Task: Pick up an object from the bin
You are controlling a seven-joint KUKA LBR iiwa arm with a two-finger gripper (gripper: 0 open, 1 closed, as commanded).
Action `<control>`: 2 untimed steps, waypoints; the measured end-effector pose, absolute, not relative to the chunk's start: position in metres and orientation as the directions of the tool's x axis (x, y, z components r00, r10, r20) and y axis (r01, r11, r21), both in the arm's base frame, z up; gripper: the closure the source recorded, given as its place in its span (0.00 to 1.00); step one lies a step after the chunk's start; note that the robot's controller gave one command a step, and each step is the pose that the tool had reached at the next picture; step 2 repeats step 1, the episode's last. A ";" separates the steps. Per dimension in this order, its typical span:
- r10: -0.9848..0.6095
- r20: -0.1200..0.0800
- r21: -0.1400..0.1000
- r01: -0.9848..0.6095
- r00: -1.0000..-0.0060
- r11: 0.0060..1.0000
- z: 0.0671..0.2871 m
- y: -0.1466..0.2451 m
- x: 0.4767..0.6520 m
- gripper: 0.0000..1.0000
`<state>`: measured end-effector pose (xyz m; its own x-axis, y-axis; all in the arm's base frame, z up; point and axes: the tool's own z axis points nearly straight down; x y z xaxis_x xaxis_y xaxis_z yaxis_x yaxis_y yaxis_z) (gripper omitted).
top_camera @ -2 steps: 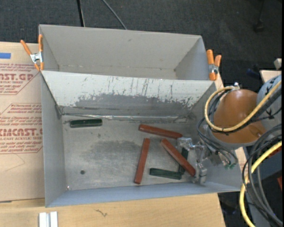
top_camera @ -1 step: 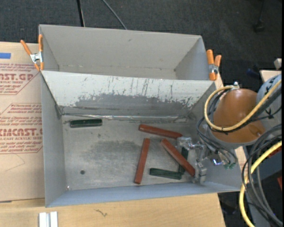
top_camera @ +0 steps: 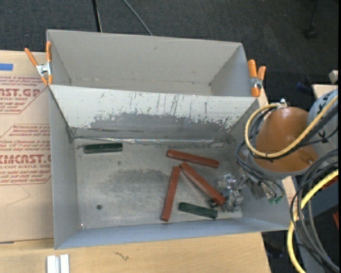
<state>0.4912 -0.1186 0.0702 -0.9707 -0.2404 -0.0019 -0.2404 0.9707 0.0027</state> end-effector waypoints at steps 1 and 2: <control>-0.240 -0.005 -0.002 -0.240 -0.971 0.971 0.124 -0.118 0.493 1.00; -0.240 -0.005 -0.002 -0.240 -0.971 0.971 0.124 -0.118 0.493 1.00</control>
Offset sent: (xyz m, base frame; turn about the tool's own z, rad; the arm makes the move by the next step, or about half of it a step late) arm 0.0000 0.0000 0.0513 0.0000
